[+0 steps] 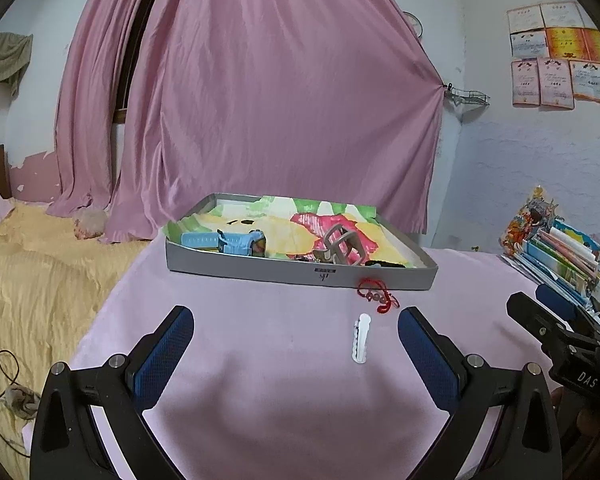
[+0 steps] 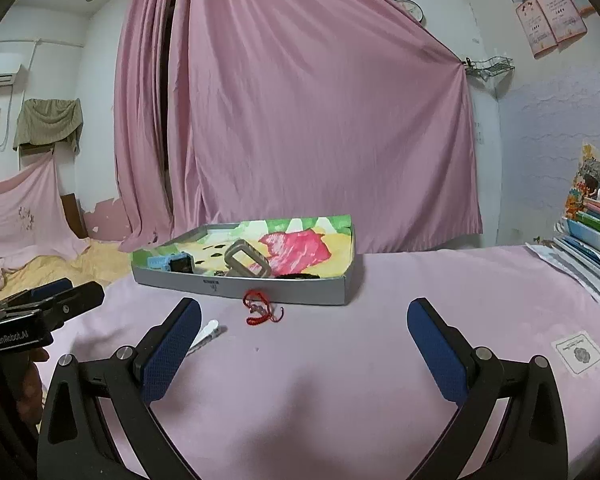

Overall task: Organize jewelry
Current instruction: 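Grasp the white hair clip with the left tool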

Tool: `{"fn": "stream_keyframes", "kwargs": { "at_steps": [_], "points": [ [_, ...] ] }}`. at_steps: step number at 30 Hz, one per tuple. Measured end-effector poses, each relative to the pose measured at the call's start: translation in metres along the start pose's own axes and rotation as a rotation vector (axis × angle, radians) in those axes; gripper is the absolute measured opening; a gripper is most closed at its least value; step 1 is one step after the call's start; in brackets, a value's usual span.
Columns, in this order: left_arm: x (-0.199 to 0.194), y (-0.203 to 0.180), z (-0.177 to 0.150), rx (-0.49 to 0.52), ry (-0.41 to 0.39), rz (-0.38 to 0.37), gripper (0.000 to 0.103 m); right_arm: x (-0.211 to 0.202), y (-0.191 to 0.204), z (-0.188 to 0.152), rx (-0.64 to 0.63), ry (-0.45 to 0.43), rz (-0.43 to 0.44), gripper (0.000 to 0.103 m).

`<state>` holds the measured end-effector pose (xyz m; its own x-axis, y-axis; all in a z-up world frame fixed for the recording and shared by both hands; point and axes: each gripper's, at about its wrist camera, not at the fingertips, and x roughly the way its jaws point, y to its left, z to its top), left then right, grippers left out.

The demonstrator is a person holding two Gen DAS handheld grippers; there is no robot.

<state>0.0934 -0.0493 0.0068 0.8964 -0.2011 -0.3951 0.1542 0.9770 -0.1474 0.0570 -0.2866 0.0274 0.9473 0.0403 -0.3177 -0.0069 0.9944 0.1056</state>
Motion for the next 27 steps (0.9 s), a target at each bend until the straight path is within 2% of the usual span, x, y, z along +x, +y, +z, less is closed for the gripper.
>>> {"fn": "stream_keyframes", "kwargs": {
  "at_steps": [6,12,18,24,27],
  "points": [
    [0.006,-0.001,0.0,-0.005,0.033,-0.012,0.103,0.007,-0.001,0.002,-0.02,0.032,-0.001,0.101],
    [0.02,0.0,-0.003,-0.032,0.092,-0.042,0.103,0.029,-0.006,0.002,-0.026,0.16,0.046,0.101],
    [0.032,-0.011,-0.005,0.005,0.146,-0.057,0.102,0.037,-0.009,0.001,-0.039,0.203,0.03,0.101],
    [0.046,-0.022,-0.007,0.044,0.225,-0.096,0.077,0.047,-0.01,0.006,-0.066,0.244,0.05,0.1],
    [0.055,-0.028,-0.009,0.065,0.275,-0.111,0.065,0.054,-0.009,0.005,-0.088,0.277,0.055,0.083]
  ]
}}
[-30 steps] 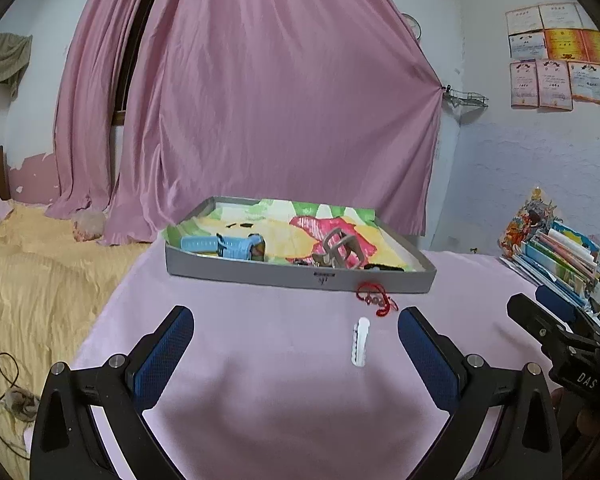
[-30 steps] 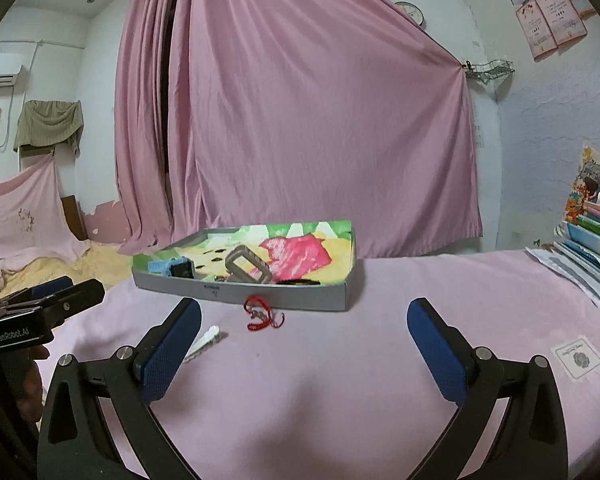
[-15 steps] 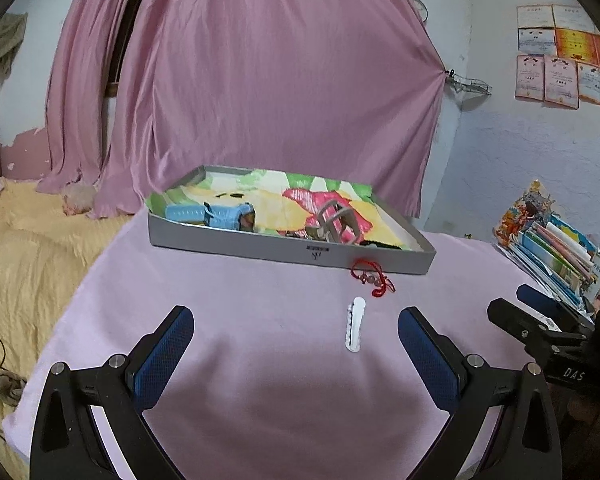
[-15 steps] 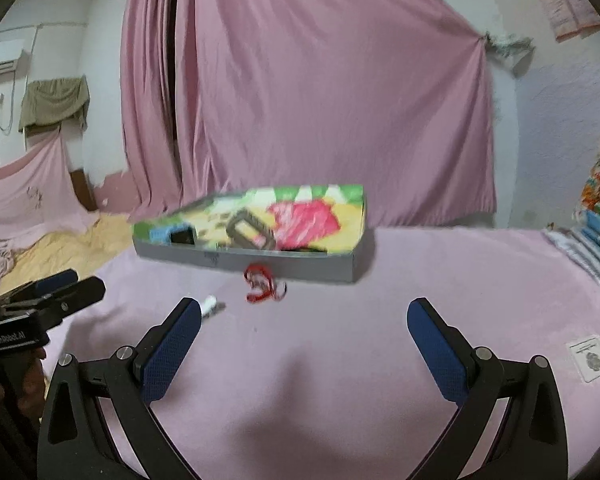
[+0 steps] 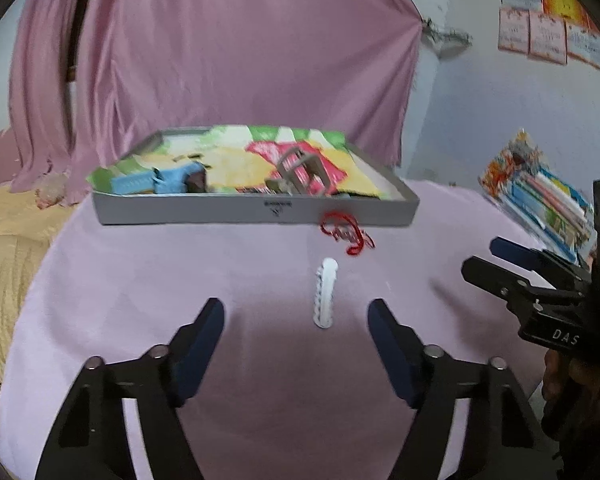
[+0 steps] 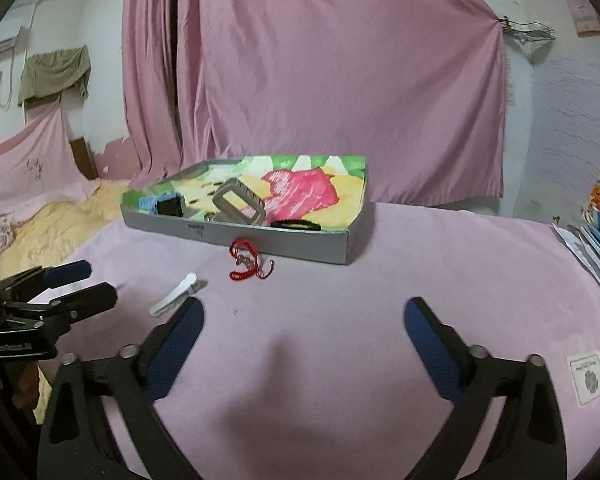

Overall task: Organize jewelry
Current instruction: 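Grasp the white hair clip with the left tool, then grasp the red string with the right tool while the left tool holds the hair clip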

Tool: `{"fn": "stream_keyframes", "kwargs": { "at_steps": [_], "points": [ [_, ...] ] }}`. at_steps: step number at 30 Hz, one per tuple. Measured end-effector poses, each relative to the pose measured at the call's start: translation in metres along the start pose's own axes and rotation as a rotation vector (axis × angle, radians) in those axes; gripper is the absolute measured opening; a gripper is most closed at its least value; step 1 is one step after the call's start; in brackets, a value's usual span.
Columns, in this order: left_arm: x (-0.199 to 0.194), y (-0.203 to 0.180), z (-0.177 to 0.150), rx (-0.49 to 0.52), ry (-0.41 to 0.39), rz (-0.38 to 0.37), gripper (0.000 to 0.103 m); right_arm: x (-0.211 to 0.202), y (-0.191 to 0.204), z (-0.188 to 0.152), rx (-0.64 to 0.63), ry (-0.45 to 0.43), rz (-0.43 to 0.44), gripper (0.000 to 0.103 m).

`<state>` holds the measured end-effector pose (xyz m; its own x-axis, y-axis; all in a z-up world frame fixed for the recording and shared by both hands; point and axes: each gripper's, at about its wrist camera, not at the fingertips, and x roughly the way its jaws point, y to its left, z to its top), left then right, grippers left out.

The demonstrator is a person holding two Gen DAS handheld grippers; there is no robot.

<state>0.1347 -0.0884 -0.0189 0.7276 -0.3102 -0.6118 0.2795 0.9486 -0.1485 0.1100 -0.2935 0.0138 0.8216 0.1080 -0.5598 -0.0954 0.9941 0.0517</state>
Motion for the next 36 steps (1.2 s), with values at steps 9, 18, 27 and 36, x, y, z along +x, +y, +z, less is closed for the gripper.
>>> {"fn": "stream_keyframes", "kwargs": {
  "at_steps": [9,18,27,36],
  "points": [
    [0.03,-0.011,0.016,0.066,0.121,-0.027,0.04,0.025,-0.006,-0.005,0.018,0.125,0.046,0.063],
    [0.055,-0.025,0.029,0.133,0.198,-0.008,0.022,0.042,-0.008,-0.003,0.045,0.214,0.086,0.054],
    [0.065,-0.016,0.04,0.103,0.21,-0.008,0.012,0.057,0.001,0.004,0.015,0.274,0.072,0.045],
    [0.072,0.003,0.048,0.029,0.216,-0.027,0.012,0.075,0.016,0.019,-0.022,0.308,0.076,0.04]
  ]
}}
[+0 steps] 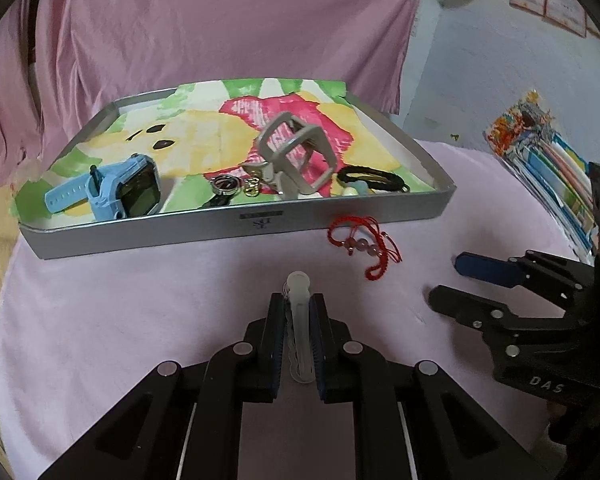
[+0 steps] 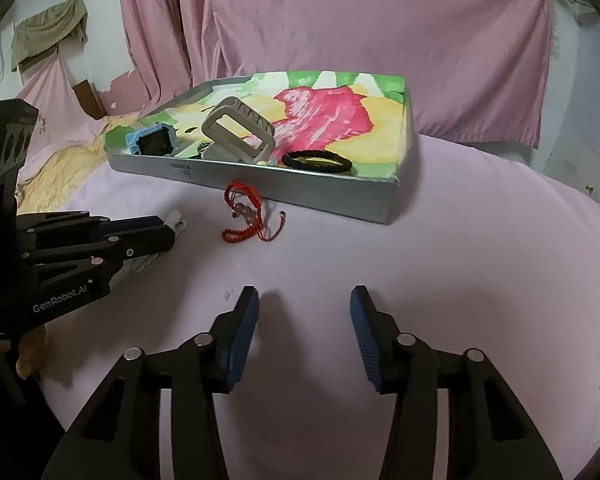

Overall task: Organize jewelry
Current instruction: 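Grasp the red string with the right tool while the left tool holds the hair clip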

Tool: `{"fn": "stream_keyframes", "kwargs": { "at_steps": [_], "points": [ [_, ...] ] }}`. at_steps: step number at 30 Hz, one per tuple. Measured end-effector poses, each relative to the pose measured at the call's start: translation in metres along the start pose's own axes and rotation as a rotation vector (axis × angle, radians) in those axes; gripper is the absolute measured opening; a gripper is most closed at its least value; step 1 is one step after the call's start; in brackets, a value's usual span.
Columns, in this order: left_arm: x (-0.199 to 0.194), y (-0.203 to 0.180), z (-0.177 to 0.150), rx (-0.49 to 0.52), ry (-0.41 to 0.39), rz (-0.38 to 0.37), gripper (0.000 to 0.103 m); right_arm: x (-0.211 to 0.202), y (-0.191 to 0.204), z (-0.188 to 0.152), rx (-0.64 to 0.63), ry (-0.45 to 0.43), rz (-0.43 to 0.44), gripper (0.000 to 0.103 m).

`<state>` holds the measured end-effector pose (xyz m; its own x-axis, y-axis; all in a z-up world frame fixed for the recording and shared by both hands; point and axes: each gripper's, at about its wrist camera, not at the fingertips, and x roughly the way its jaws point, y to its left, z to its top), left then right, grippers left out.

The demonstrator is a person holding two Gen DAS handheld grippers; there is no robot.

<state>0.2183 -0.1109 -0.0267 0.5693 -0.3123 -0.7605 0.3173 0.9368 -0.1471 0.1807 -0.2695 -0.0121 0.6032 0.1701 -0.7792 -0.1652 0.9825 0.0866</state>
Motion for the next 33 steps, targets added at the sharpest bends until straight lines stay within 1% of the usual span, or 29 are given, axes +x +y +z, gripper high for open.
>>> {"fn": "stream_keyframes", "kwargs": {
  "at_steps": [6,8,13,21,23,24,25,27,28,33],
  "points": [
    [-0.001,0.01,0.001,-0.026,0.001,0.003,0.012,0.012,0.014,0.014,-0.045,0.026,0.015,0.039],
    [-0.001,0.015,0.001,-0.041,0.0,0.006,0.012,0.016,0.018,0.018,-0.063,0.032,0.001,0.039],
    [-0.003,0.026,0.002,-0.08,-0.003,0.005,0.012,0.024,0.025,0.028,-0.084,0.04,0.023,0.039],
    [-0.003,0.028,0.002,-0.088,-0.004,-0.003,0.012,0.036,0.04,0.042,-0.111,0.04,0.025,0.039],
    [-0.003,0.028,0.002,-0.088,-0.004,-0.003,0.012,0.037,0.043,0.043,-0.113,0.036,0.031,0.029],
    [-0.003,0.028,0.002,-0.089,-0.005,-0.003,0.012,0.037,0.043,0.044,-0.112,0.034,0.034,0.026],
    [-0.003,0.029,0.002,-0.09,-0.005,-0.003,0.012,0.037,0.044,0.044,-0.113,0.031,0.038,0.021],
    [-0.003,0.028,0.002,-0.09,-0.006,0.0,0.012,0.037,0.044,0.043,-0.111,0.025,0.042,0.018],
    [-0.003,0.028,0.002,-0.089,-0.007,0.003,0.012,0.036,0.044,0.043,-0.11,0.025,0.048,0.014],
    [-0.009,0.026,-0.001,-0.076,-0.035,-0.008,0.012,0.031,0.04,0.039,-0.099,0.015,0.071,0.012]
  ]
}}
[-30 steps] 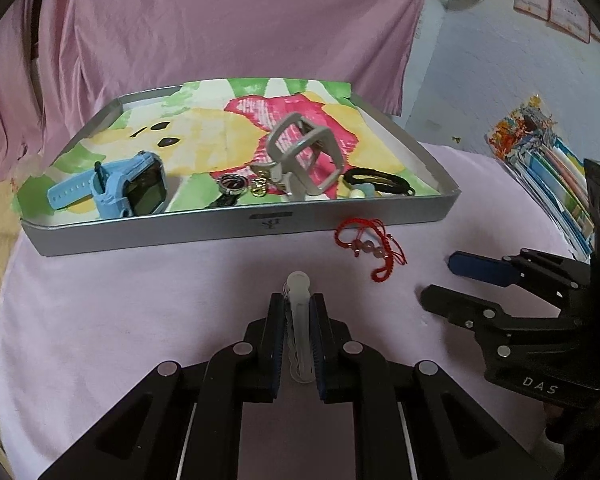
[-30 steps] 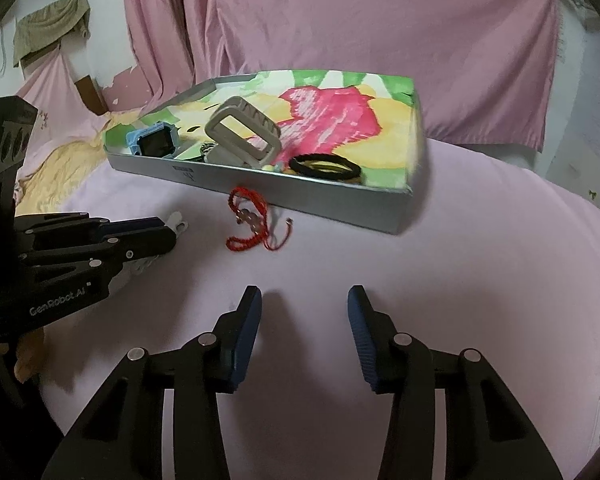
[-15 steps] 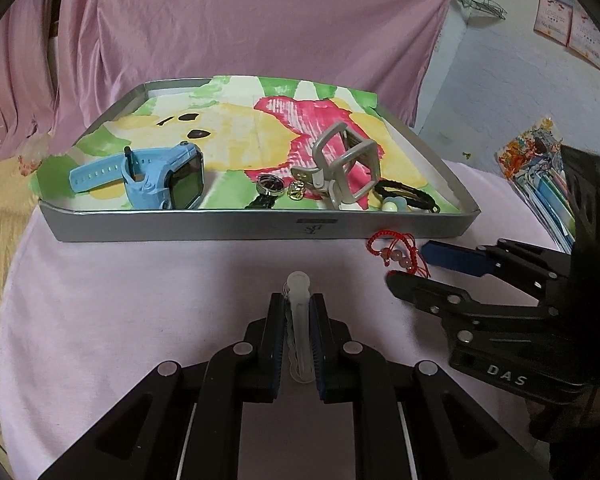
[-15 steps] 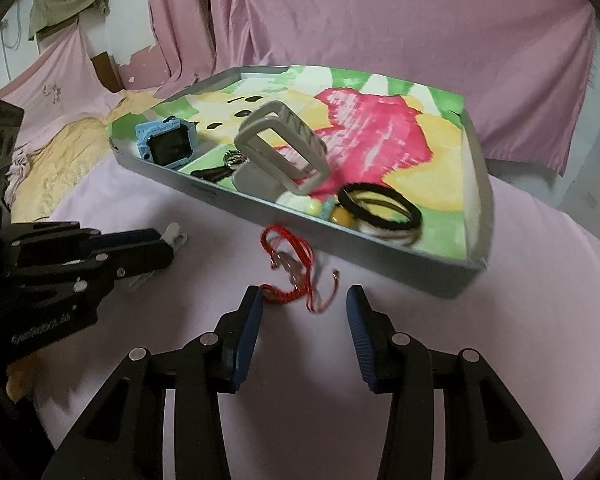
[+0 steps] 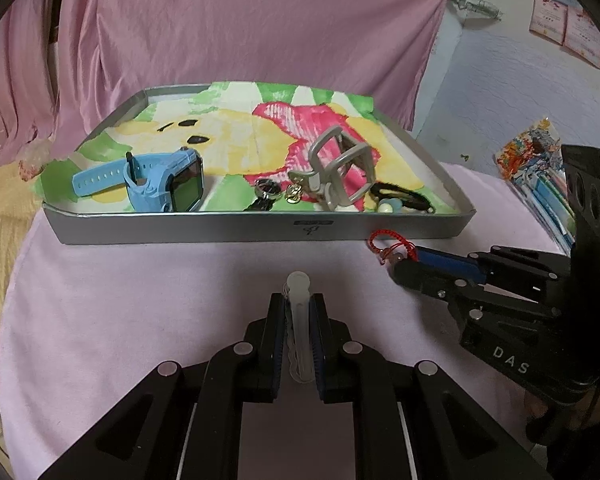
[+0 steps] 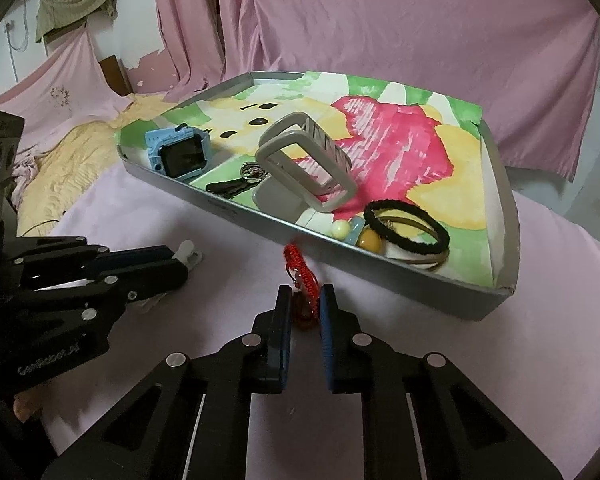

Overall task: Organize jewelry
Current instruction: 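Grasp the red string with the right tool while the left tool holds the hair clip, then carry the hair clip and red string over the tray and open both tools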

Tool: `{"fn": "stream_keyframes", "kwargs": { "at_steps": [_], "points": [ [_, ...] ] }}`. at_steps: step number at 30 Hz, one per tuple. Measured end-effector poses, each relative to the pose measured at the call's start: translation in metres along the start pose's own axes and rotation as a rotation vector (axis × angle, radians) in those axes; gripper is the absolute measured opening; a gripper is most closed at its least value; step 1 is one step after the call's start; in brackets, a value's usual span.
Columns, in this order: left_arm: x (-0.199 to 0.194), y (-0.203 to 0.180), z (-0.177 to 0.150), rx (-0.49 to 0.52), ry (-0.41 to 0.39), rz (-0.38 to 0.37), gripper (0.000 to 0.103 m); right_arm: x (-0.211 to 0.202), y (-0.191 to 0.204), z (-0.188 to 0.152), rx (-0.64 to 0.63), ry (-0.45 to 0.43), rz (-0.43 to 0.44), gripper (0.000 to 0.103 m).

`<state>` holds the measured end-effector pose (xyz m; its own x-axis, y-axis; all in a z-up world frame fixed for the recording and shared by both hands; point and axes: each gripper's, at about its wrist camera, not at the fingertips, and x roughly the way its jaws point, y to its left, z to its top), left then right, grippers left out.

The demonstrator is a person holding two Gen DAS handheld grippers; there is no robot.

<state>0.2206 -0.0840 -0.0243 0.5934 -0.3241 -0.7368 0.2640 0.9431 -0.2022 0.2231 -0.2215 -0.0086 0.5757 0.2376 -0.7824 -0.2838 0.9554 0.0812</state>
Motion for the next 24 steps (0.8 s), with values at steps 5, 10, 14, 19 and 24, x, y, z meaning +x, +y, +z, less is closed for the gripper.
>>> {"fn": "stream_keyframes", "kwargs": {
  "at_steps": [5,10,14,19,24],
  "points": [
    [-0.01,-0.001,0.002,-0.003,-0.047,-0.023,0.012,-0.014,-0.005,-0.007,0.046,-0.053,0.009,0.011],
    [-0.022,-0.003,0.011,-0.006,-0.117,-0.026,0.012,-0.031,-0.006,-0.012,0.075,-0.129,0.051,0.011],
    [-0.025,-0.004,0.028,-0.007,-0.158,0.01,0.012,-0.049,-0.004,-0.008,0.065,-0.208,0.041,0.011],
    [-0.015,-0.002,0.052,-0.004,-0.161,0.076,0.012,-0.06,-0.013,0.006,0.087,-0.301,0.019,0.011],
    [-0.002,-0.001,0.069,0.011,-0.168,0.103,0.012,-0.052,-0.032,0.018,0.164,-0.34,0.005,0.011]
  ]
}}
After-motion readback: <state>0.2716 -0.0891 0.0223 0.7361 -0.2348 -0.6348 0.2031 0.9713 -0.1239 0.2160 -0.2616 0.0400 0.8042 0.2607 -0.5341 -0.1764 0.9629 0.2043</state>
